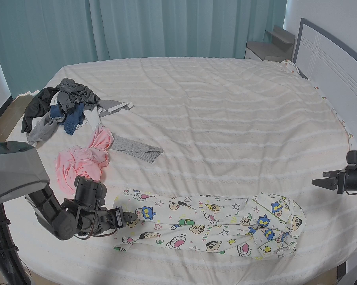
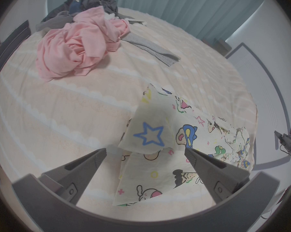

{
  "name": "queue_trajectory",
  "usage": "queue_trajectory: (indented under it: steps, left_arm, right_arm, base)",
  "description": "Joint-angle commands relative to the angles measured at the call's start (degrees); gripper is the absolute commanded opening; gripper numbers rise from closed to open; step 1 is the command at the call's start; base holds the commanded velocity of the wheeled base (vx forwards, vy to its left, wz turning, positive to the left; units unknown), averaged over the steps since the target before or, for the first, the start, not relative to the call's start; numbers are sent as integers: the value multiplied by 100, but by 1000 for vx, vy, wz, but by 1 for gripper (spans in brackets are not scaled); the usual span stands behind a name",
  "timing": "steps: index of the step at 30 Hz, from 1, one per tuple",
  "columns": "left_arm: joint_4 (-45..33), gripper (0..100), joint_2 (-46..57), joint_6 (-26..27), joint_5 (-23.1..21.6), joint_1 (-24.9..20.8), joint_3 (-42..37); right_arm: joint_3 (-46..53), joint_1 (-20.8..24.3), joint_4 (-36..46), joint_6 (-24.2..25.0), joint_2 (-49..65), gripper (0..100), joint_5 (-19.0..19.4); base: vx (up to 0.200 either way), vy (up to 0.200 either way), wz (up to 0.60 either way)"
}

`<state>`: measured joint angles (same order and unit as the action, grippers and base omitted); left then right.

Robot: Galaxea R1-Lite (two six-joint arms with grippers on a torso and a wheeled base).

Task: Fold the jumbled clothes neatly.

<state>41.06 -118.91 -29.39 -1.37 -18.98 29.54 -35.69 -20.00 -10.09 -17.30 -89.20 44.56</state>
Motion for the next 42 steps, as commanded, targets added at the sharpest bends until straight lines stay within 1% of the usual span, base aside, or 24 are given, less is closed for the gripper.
queue_trajectory:
  steps: [1, 5, 6, 8, 11, 13, 16, 18, 20, 23, 24, 25, 26, 27, 29, 30, 32, 34, 35, 36, 42]
  left_arm:
    - [-977, 100, 149, 619, -268, 79, 1230]
    - [-827, 100, 245, 584, -285, 79, 1230]
    - [-863, 100, 597, 619, -347, 131, 1195]
    - [-880, 100, 737, 636, -408, 167, 1177]
    - [-907, 100, 746, 707, -426, 193, 1247]
    - [-889, 100, 693, 812, -373, 228, 1370]
    - [-845, 100, 685, 821, -303, 202, 1485]
    - [-863, 100, 737, 733, -285, 175, 1722]
    - [-863, 100, 737, 663, -277, 167, 1766]
    - [-863, 100, 693, 390, -338, 79, 1775]
    - [-863, 100, 693, 390, -338, 79, 1775]
    - [-836, 100, 518, 83, -347, -71, 1713]
    - [-827, 100, 298, -67, -391, -176, 1704]
    - [-827, 100, 245, -102, -400, -203, 1704]
    - [-643, 100, -36, -357, -408, -352, 1687]
    - [-388, 100, -150, -594, -435, -457, 1625]
    - [-19, 100, -273, -840, -479, -598, 1511]
    - [280, 100, -493, -867, -479, -677, 1353]
    - [306, 100, -519, -867, -479, -677, 1353]
    - [491, 100, -774, -823, -426, -695, 1300]
    - [640, 100, -1143, -717, -400, -668, 1291]
  right_arm:
    - [1117, -1023, -757, 201, 1300, 100, 431]
    - [1223, -1093, -757, 209, 1414, 100, 545]
    - [1319, -1102, -757, 236, 1502, 100, 580]
    - [1355, -1102, -757, 236, 1502, 100, 589]
    - [1372, -1111, -766, 236, 1519, 100, 589]
    - [1425, -1111, -766, 236, 1572, 100, 589]
    - [1425, -1155, -757, 236, 1572, 100, 598]
    - [1425, -1190, -757, 236, 1563, 100, 598]
    - [1442, -1190, -757, 236, 1563, 100, 598]
    - [1478, -1181, -757, 236, 1546, 100, 607]
    - [1478, -1181, -757, 236, 1546, 100, 607]
    - [1478, -1181, -757, 236, 1528, 100, 607]
    - [1486, -1181, -757, 236, 1519, 100, 616]
    - [1486, -1181, -757, 236, 1519, 100, 616]
    - [1504, -1181, -757, 236, 1519, 100, 624]
    - [1513, -1181, -748, 236, 1519, 100, 624]
    - [1513, -1181, -748, 236, 1511, 100, 624]
    - [1530, -1181, -748, 236, 1502, 100, 624]
    - [1539, -1181, -748, 236, 1493, 100, 624]
    - [1565, -1172, -748, 227, 1476, 100, 633]
    - [1627, -1137, -748, 209, 1476, 100, 633]
  base:
    - [0, 0, 0]
    - [0, 0, 0]
    - [0, 0, 0]
    - [0, 0, 0]
    - [0, 0, 0]
    - [0, 0, 0]
    - [0, 0, 0]
    - [0, 0, 0]
    - [0, 0, 0]
    - [0, 0, 0]
    - [0, 0, 0]
    - [0, 0, 0]
    - [0, 0, 0]
    - [0, 0, 0]
    - [0, 0, 0]
    - [0, 0, 0]
    - [0, 0, 0]
    - [0, 0, 0]
    - [0, 0, 0]
    - [0, 0, 0]
    - [0, 0, 0]
